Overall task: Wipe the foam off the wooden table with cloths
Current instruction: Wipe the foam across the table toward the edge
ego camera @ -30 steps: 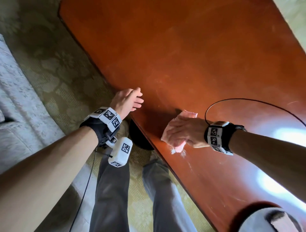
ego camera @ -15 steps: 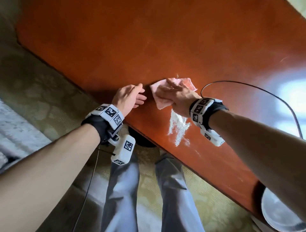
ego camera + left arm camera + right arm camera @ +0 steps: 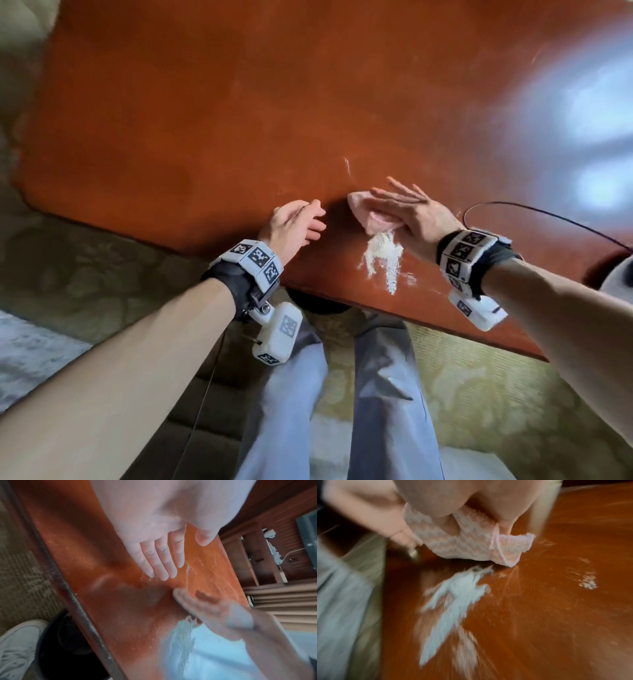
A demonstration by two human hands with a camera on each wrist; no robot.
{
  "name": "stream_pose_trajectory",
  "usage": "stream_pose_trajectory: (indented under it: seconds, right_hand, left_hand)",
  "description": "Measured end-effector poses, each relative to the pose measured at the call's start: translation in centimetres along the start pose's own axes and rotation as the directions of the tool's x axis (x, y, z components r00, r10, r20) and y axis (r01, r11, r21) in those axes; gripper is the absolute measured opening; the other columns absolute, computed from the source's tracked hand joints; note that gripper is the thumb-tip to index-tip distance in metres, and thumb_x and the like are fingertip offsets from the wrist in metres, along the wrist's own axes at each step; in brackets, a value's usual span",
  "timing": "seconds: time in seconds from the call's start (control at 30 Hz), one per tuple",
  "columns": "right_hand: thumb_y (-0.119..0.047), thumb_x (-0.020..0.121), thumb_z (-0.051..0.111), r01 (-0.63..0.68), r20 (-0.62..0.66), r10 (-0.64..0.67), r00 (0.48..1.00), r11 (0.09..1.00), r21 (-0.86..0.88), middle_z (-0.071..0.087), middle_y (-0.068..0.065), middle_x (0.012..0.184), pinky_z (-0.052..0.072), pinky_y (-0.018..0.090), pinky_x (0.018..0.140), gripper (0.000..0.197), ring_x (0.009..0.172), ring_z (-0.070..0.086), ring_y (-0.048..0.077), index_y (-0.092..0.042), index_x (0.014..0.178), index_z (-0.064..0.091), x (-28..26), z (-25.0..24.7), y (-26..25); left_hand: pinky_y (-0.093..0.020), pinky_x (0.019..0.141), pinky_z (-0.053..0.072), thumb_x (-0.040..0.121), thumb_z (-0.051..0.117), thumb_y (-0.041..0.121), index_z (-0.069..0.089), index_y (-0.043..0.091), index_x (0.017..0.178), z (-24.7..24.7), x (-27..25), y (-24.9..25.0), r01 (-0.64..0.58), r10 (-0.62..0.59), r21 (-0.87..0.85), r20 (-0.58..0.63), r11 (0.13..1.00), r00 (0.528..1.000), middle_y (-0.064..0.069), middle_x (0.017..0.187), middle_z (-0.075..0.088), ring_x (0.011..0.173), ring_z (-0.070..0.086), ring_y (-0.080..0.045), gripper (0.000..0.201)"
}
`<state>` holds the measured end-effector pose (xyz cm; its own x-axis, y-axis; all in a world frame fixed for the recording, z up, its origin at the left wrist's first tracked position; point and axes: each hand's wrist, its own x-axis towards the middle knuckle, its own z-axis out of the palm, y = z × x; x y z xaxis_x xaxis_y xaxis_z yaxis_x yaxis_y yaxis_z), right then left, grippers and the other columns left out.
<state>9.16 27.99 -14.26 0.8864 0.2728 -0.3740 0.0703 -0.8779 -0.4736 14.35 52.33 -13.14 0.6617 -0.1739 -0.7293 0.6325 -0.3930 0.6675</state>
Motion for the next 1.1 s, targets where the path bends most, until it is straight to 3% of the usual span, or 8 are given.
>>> stream_pose_trajectory:
  seconds: [0.17,0.37,0.5,0.6,0.77,0.9,1.0,1.1]
  right_hand:
    - [-0.02,0.081,0.03,-0.31,-0.075,0.311,0.947,0.95,0.028,0.036,-0.001,0.153,0.024,0.051,0.116,0.066,0.146,0.022,0.028,-0.029,0.145,0.039,2.5,-0.6,0.9]
    - [-0.004,0.085,0.04,-0.244,-0.066,0.243,0.968,0.97,-0.003,0.048,0.001,0.144,0.036,0.053,0.103,0.055,0.136,0.035,0.036,-0.021,0.135,0.054,2.0,1.6,-1.4]
    - [-0.01,0.074,0.04,-0.126,-0.048,0.123,0.991,0.99,-0.065,0.062,0.006,0.129,0.045,0.057,0.092,0.056,0.126,0.049,0.042,-0.02,0.123,0.065,-1.0,3.2,-2.5]
    - [-0.019,0.079,0.034,-0.098,0.005,0.098,0.995,0.995,-0.014,0.065,-0.001,0.126,0.051,0.055,0.09,0.052,0.124,0.054,0.037,-0.025,0.118,0.068,-2.6,3.8,-3.5]
    - [-0.015,0.078,0.029,-0.184,-0.171,0.223,0.96,0.958,0.219,0.06,0.004,0.133,0.04,0.039,0.11,0.059,0.131,0.048,0.026,-0.018,0.128,0.062,-0.8,1.8,-4.4]
    - [0.0,0.077,0.036,-0.261,-0.289,0.325,0.901,0.936,0.238,0.05,0.005,0.143,0.026,0.031,0.115,0.064,0.139,0.037,0.029,-0.017,0.137,0.053,5.2,-1.9,-4.4]
    - [0.006,0.079,0.038,-0.324,-0.188,0.354,0.916,0.931,0.17,0.038,0.007,0.152,0.014,0.027,0.118,0.068,0.145,0.025,0.024,-0.016,0.143,0.044,9.4,-4.2,-4.8]
    - [-0.001,0.083,0.038,-0.4,-0.006,0.401,0.916,0.914,0.063,0.031,0.007,0.155,0.026,0.047,0.115,0.066,0.144,0.02,0.031,-0.028,0.143,0.041,11.8,-3.7,-3.9]
  left_hand:
    - [-0.03,0.074,0.054,0.102,0.05,0.032,0.072,0.006,0.105,0.0,0.2,0.2,-0.029,0.022,0.085,0.087,0.996,0.996,-0.014,0.095,0.076,0.082,0.071,-0.024,0.034]
    - [-0.032,0.077,0.054,0.102,0.049,0.033,0.071,0.008,0.104,-0.8,0.8,-0.2,-0.027,0.014,0.109,0.118,0.994,0.993,-0.012,0.095,0.075,0.084,0.071,-0.024,0.034]
    - [-0.033,0.076,0.054,0.102,0.05,0.033,0.071,0.007,0.103,-1.3,0.4,-1.1,-0.02,0.004,0.133,0.117,0.991,0.993,-0.012,0.094,0.076,0.083,0.071,-0.025,0.034]
    - [-0.03,0.074,0.053,0.102,0.05,0.033,0.071,0.007,0.103,-1.2,0.2,-1.5,-0.01,-0.006,0.13,0.127,0.991,0.992,-0.012,0.094,0.076,0.084,0.071,-0.025,0.033]
    - [-0.036,0.08,0.054,0.102,0.048,0.034,0.07,0.005,0.106,-1.2,-0.1,-1.2,0.007,-0.015,0.069,0.123,0.998,0.992,-0.014,0.094,0.076,0.084,0.072,-0.027,0.036]
    - [-0.034,0.078,0.054,0.102,0.048,0.035,0.072,0.008,0.103,-2.0,0.1,-0.7,-0.004,-0.001,0.044,0.103,0.999,0.995,-0.011,0.093,0.077,0.085,0.073,-0.026,0.036]
    - [-0.031,0.074,0.053,0.101,0.048,0.037,0.072,0.009,0.103,-3.0,0.4,-0.8,-0.002,-0.001,0.031,0.07,1.0,0.998,-0.009,0.092,0.077,0.084,0.073,-0.022,0.036]
    - [-0.028,0.07,0.053,0.102,0.047,0.036,0.071,0.008,0.104,-4.0,0.6,-0.6,0.001,-0.001,0.005,0.043,1.0,0.999,-0.01,0.093,0.077,0.083,0.072,-0.022,0.037]
